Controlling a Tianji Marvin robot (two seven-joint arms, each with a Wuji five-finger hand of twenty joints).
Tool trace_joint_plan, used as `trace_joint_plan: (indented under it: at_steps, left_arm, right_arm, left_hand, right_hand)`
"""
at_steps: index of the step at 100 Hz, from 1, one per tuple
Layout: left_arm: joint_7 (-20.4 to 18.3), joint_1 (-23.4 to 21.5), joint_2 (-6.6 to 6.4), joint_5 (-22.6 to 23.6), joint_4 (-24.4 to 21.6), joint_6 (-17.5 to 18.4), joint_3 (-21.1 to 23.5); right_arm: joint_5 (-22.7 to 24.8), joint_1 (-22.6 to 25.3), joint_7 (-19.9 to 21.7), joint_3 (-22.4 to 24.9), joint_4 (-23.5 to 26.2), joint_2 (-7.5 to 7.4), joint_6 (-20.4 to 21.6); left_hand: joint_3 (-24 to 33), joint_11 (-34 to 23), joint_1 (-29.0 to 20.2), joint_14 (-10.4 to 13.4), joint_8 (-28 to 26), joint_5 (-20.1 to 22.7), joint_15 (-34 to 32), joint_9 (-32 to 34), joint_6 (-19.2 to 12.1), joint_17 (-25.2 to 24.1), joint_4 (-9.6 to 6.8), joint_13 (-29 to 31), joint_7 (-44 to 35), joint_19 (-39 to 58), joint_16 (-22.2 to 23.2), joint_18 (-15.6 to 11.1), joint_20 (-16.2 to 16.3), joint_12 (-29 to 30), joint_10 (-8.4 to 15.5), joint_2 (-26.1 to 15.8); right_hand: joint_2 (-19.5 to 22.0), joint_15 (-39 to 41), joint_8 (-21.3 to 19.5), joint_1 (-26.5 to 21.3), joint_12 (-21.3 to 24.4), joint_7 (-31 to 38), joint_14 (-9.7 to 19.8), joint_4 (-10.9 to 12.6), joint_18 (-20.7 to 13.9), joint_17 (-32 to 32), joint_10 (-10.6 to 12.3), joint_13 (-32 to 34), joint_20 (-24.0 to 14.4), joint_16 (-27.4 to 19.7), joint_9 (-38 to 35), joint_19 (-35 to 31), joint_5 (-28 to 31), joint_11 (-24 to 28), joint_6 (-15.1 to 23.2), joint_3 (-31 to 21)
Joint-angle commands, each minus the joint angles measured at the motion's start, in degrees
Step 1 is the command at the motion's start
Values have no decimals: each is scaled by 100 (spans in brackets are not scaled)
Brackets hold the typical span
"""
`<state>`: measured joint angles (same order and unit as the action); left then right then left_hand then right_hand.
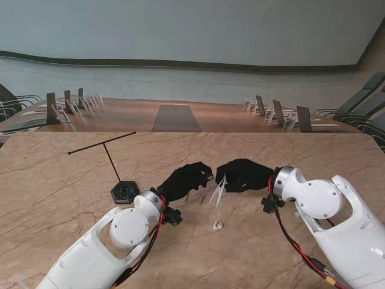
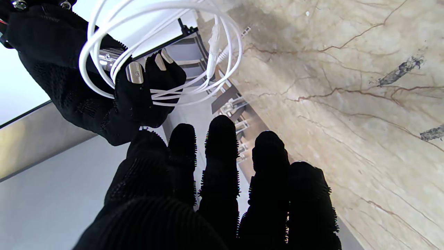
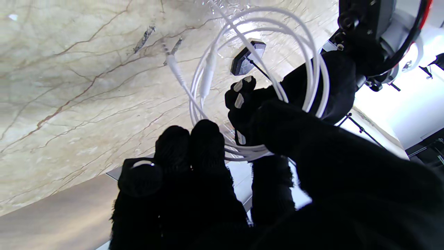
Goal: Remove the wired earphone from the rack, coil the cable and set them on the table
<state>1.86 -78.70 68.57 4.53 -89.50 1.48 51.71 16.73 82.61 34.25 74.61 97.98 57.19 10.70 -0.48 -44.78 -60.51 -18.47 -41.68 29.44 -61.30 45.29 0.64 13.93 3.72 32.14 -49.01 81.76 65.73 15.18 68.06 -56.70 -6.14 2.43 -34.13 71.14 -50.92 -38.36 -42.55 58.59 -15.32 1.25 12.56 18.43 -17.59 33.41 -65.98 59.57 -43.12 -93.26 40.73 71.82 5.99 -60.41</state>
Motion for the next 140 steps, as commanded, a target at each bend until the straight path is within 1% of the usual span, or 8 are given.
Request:
trace_joint_plan:
  at_steps: [1, 32, 40, 45, 72, 89, 123, 140]
  left_arm:
    - [13, -51, 28, 9, -1, -4, 4]
    - [234, -175, 36, 165, -2, 193, 166]
    - [230, -231, 15, 227, -28, 214, 214]
    - [210, -262, -1, 265, -42, 226, 237]
    - [140, -407, -62, 400, -97, 305, 329]
    - [73, -439, -87, 422, -129, 337, 324]
    - [-75, -485, -130, 420, -266, 386, 173]
    - [-134, -551, -166, 481, -394, 466, 129]
  right_arm:
    - [29, 40, 8, 1, 46, 0, -18]
    - [202, 58, 73, 124, 130, -19, -70]
    - [292, 56, 29, 147, 141, -14, -65]
    - [344, 52, -3, 158, 140, -9, -56]
    - [515, 31, -97, 244, 162, 8, -97]
    - [540, 21, -54, 324, 180, 0, -137]
    - [661, -18, -91, 434, 197, 4, -119]
    - [788, -67, -113, 499, 196, 11, -205]
  left_hand:
    - [-53, 34, 63, -106, -34, 1, -82, -139, -71, -14, -119, -57, 133, 8, 39, -128, 160, -73, -5, -34]
    - [-80, -82, 83, -102, -51, -155, -185, -86, 12, 27, -98, 1, 28, 58, 64, -122, 236, -127, 45, -114]
    - [-85, -114, 96, -91, -58, -272, -206, -70, 23, 50, -100, 19, -34, 70, 66, -118, 257, -139, 58, -109]
    - [-85, -122, 102, -103, -45, -309, -218, -67, 28, 47, -100, 16, -44, 73, 72, -111, 266, -143, 61, -116]
    - [-80, -172, 117, -125, 20, -317, -283, -2, 38, 118, -102, 86, -120, 125, 83, -77, 320, -157, 57, -119]
    - [-81, -180, 122, -107, 36, -322, -292, 1, 24, 132, -100, 102, -145, 125, 79, -82, 329, -160, 73, -124]
    - [-97, -273, 226, -165, -40, -406, -427, 65, 49, 187, -90, 161, -264, 225, 122, -14, 440, -207, 89, -156]
    - [-86, -441, 249, -181, -242, -445, -599, 191, 12, 374, -84, 324, -563, 363, 151, 59, 577, -302, 156, -137]
  right_hand:
    - [216, 378, -217, -304, -15, 1165, -521, 648, -441, -107, -572, 11, -54, 57, 124, 42, 548, 234, 1139, -728]
    - [-103, -84, 79, -44, -425, 1001, -43, 590, -1086, -948, -356, -1155, 68, 510, 1598, 423, 730, 55, 1168, -1170]
    - [299, -329, 188, 127, -395, 1011, 222, 919, -1392, -1313, -184, -1721, 207, 523, 2277, 564, 778, -130, 1107, -1070]
    - [445, -512, 240, 150, -169, 1014, 401, 1229, -1558, -1508, -45, -2059, 335, 325, 2680, 647, 812, -272, 1058, -930]
    - [327, -1277, 436, -15, 1726, 995, 1284, 1004, -1962, -2037, 934, -2909, 1290, -2268, 3437, 938, 906, -1688, 802, -1030]
    - [410, -1383, 474, -65, 1972, 996, 1435, 909, -1927, -2039, 1359, -2886, 1523, -2630, 3389, 1002, 800, -2013, 748, -943]
    - [382, -473, 782, -494, 747, 1504, 271, 260, -1639, -1289, 124, -1610, 601, -583, 1643, 562, 64, -288, 690, -584]
    - [411, -284, 800, -519, 640, 1546, -75, 284, -1394, -892, -168, -1232, 324, -328, 1288, 364, 33, -143, 689, -536]
